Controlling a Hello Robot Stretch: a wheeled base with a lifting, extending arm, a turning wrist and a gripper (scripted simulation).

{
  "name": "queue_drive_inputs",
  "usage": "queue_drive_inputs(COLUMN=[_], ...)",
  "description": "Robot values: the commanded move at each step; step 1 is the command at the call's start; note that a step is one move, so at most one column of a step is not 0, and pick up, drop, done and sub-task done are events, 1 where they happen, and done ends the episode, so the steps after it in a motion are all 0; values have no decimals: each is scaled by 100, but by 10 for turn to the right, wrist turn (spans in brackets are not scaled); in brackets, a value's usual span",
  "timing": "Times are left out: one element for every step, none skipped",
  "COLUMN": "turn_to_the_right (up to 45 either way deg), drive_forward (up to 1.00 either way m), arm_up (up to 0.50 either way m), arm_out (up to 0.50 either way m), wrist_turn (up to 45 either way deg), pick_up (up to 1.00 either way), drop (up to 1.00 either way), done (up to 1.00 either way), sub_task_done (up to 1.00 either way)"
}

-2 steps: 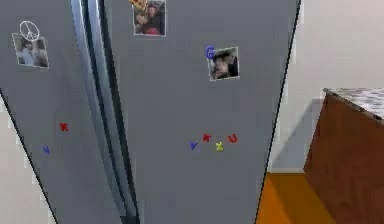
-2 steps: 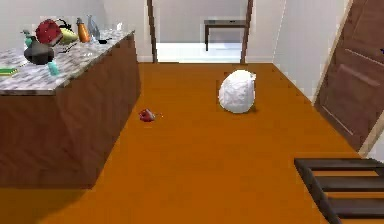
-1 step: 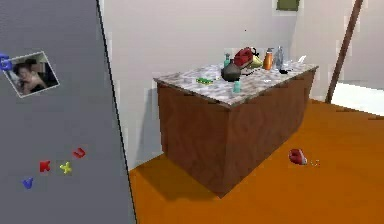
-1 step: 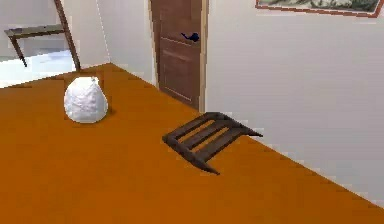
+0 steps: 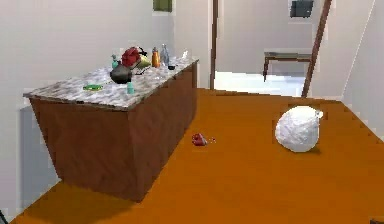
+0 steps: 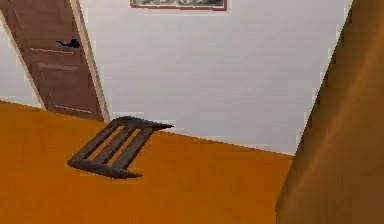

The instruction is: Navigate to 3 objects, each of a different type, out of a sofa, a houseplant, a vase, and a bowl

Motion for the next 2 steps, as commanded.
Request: queue_drive_inputs(turn_to_the_right=[0,120], drive_forward=[100,0], arm_up=[0,0], arm_out=[0,0], wrist_turn=[0,0], pick_up=[0,0], drop=[0,0], done=[0,0], sub_task_done=[0,0])
